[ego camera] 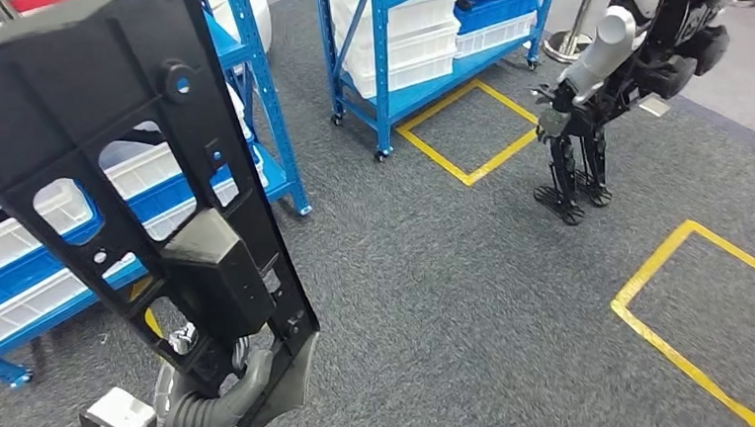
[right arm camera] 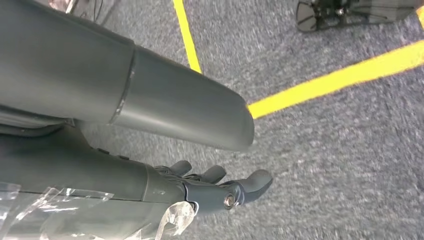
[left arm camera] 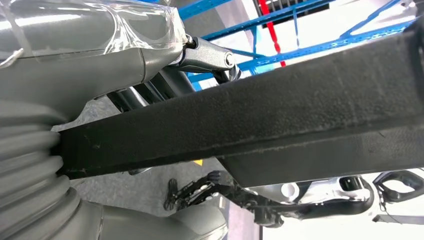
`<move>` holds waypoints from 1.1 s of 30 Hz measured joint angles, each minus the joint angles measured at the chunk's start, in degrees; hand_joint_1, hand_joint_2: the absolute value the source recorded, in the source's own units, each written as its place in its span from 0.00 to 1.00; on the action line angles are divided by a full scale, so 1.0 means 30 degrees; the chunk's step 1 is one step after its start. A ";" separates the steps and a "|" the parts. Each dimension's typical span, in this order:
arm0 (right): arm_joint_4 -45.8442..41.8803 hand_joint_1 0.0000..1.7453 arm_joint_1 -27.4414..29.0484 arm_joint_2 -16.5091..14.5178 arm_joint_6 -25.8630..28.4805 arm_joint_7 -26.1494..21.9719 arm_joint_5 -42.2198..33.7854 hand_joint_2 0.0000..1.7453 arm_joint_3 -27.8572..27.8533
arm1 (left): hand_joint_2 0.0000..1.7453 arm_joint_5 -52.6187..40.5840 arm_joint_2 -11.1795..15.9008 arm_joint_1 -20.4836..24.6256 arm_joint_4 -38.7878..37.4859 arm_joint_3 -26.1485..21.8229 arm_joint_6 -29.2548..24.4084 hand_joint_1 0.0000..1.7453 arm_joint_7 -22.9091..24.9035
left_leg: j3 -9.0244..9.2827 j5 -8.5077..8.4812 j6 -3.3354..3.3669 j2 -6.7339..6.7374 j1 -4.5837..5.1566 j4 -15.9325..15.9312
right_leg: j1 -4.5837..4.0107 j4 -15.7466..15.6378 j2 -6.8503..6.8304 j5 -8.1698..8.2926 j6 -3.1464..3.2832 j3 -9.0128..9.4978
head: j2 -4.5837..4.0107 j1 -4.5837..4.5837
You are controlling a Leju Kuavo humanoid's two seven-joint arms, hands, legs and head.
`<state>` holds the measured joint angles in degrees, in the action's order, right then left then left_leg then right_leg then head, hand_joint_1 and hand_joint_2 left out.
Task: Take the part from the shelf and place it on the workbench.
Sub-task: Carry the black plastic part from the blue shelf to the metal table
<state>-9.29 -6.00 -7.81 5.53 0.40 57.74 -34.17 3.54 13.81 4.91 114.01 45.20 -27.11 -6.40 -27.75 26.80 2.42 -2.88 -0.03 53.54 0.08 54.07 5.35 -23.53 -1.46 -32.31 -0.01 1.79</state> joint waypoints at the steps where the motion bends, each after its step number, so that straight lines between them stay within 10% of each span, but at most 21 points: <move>1: 0.0000 0.00 0.0042 -0.0018 0.0011 0.0014 0.0004 0.00 0.0002 | 1.00 0.0044 0.0078 -0.0070 0.0075 -0.0069 -0.0022 1.00 0.0038 | -0.0071 -0.0072 0.0078 0.0128 -0.0028 0.0006 | 0.0021 0.0019 0.0092 0.0048 -0.0100 -0.0089 | 0.0000 0.0002; 3: 0.0000 0.00 0.0110 -0.0062 0.0009 0.0073 0.0002 0.00 0.0004 | 1.00 0.0078 0.0187 -0.0131 0.0200 -0.0175 -0.0053 1.00 0.0095 | -0.0114 -0.0239 0.0267 0.0434 -0.0097 -0.0053 | 0.0016 0.0624 -0.0369 -0.0389 -0.0286 -0.0406 | -0.0002 0.0040; 8: 0.0000 0.00 0.0064 -0.0199 -0.0066 0.0258 0.0020 0.00 0.0009 | 1.00 0.0116 0.0462 -0.0422 0.0475 -0.0297 -0.0077 1.00 0.0109 | -0.0307 -0.0399 0.0457 0.1431 -0.0103 -0.0060 | 0.0176 0.5985 -0.1617 -0.3087 -0.0729 -0.2538 | -0.0002 0.0131; 14: 0.0000 0.00 0.0022 -0.0271 -0.0109 0.0322 0.0097 0.00 0.0011 | 1.00 0.0080 0.0641 -0.0512 0.0714 -0.0319 -0.0160 1.00 0.0122 | -0.0269 -0.0356 0.0197 0.2373 0.0060 0.0001 | 0.0001 0.0034 -0.2659 -0.0775 -0.0412 0.0870 | -0.0004 0.0124; 18: 0.0000 0.00 0.0049 -0.0339 -0.0109 0.0313 0.0078 0.00 0.0009 | 1.00 0.0067 0.0798 -0.0535 0.0832 -0.0322 -0.0179 1.00 0.0133 | -0.0485 0.0113 -0.0239 0.2375 0.0015 0.0530 | 0.0016 -0.0151 -0.2129 -0.0613 0.0033 0.0690 | -0.0004 0.0102; 23: 0.0000 0.00 0.0033 -0.0393 -0.0109 0.0213 0.0007 0.00 0.0004 | 1.00 0.0065 0.1018 -0.0682 0.0910 -0.0320 -0.0179 1.00 0.0166 | -0.2852 0.2650 -0.0468 0.1226 -0.0048 0.6060 | 0.0012 -0.0169 -0.1303 -0.0360 0.0403 0.0455 | -0.0005 0.0042; 28: 0.0000 0.00 0.0021 -0.0495 -0.0120 0.0189 -0.0027 0.00 0.0004 | 1.00 0.0002 0.1146 -0.0718 0.0969 -0.0317 -0.0180 1.00 0.0282 | -0.0553 0.0048 -0.0280 0.0269 -0.0119 0.1085 | -0.0055 -0.0033 -0.0220 -0.0243 0.0248 0.0356 | -0.0005 0.0037; 33: 0.0000 0.00 0.0130 -0.0528 -0.0160 0.0248 -0.0055 0.00 0.0004 | 1.00 -0.0138 0.1271 -0.0725 0.1176 -0.0320 -0.0289 1.00 0.0543 | -0.0336 -0.0306 0.0142 0.0368 -0.0117 0.0136 | -0.0029 0.0411 -0.0158 -0.0339 -0.0203 -0.0157 | -0.0005 0.0084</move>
<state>-9.29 -5.62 -9.40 5.05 1.14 57.57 -34.16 3.12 17.62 2.73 117.53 44.24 -27.98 -4.78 -28.76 25.88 2.85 -1.78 -0.38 53.95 -0.01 55.30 4.88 -24.54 -2.07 -32.78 -0.02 2.04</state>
